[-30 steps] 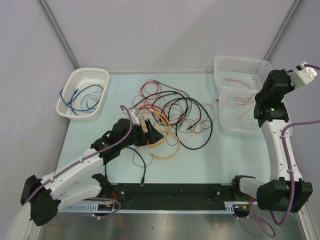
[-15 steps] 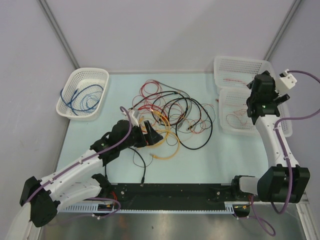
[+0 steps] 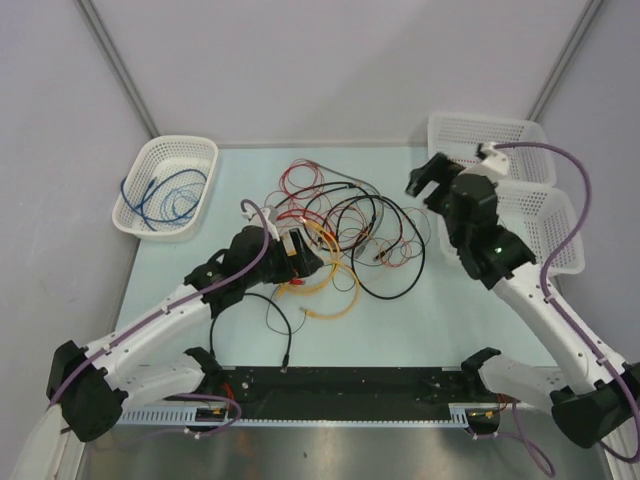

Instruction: Untangle the cables

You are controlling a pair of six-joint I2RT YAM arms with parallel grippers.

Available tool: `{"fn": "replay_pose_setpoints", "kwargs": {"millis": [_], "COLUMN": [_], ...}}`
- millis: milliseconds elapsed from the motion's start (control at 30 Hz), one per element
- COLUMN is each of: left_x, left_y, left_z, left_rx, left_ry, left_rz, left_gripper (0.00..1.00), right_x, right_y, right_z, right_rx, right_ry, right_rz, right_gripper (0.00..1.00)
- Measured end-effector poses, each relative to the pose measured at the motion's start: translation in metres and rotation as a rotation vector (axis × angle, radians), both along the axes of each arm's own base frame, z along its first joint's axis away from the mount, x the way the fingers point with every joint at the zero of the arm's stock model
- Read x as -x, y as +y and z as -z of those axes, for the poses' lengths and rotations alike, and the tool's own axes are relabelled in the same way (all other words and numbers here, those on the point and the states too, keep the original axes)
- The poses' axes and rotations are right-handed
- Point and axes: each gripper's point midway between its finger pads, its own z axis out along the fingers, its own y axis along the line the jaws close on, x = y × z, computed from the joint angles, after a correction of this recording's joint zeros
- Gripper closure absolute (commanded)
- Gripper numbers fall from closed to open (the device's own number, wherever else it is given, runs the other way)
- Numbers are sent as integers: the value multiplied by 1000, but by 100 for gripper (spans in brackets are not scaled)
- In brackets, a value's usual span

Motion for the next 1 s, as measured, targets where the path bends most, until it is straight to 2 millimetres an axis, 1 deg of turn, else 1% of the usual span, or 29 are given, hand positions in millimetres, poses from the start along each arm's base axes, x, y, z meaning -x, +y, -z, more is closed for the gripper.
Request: {"fn": "replay_pose_setpoints", "kwargs": {"millis": [33, 67, 133, 233, 300, 333, 367, 433, 533, 567, 667, 733, 800, 867, 900, 1000], "left_x": [-4, -8, -16, -25, -28, -29, -31, -44, -76, -85, -105, -114, -128, -141, -149, -157], "left_y": [4, 8, 17, 31, 37, 39, 39, 34, 17, 11, -4, -11, -23, -34, -40, -47], "left_z": [1, 4, 18, 47, 65, 72, 76, 78, 72, 68, 59, 58, 60, 67, 75, 103], "left_rx": [-19, -43, -105, -198, -255, -280, -309, -357, -398, -399, -372, -361, -349, -345, -343, -351], "left_ry": [1, 7, 42, 111, 146, 158, 168, 175, 146, 129, 73, 55, 50, 56, 68, 121], "left_rz": [-18, -36, -72, -121, -135, -133, -127, -108, -83, -75, -63, -58, -52, -53, -59, -78], "left_gripper": [3, 4, 5, 7, 7, 7, 7, 7, 6, 6, 6, 7, 8, 10, 11, 14], "right_x": [8, 15, 33, 58, 76, 83, 89, 98, 109, 113, 121, 124, 125, 125, 125, 125], "right_y": [26, 46, 81, 114, 130, 134, 137, 138, 133, 130, 121, 119, 118, 118, 118, 118], "right_z": [9, 21, 46, 80, 101, 109, 116, 126, 134, 135, 133, 131, 129, 130, 130, 132], "right_rx": [5, 14, 39, 87, 121, 133, 146, 161, 161, 154, 129, 113, 107, 106, 107, 111], "right_ry": [19, 45, 105, 179, 224, 240, 256, 276, 287, 285, 271, 260, 254, 255, 256, 260], "right_rz": [-81, -145, -266, -385, -455, -478, -497, -517, -529, -531, -531, -530, -529, -530, -531, -534], "right_gripper": [0, 0, 0, 0, 1, 1, 1, 2, 2, 2, 2, 2, 2, 2, 2, 1]}}
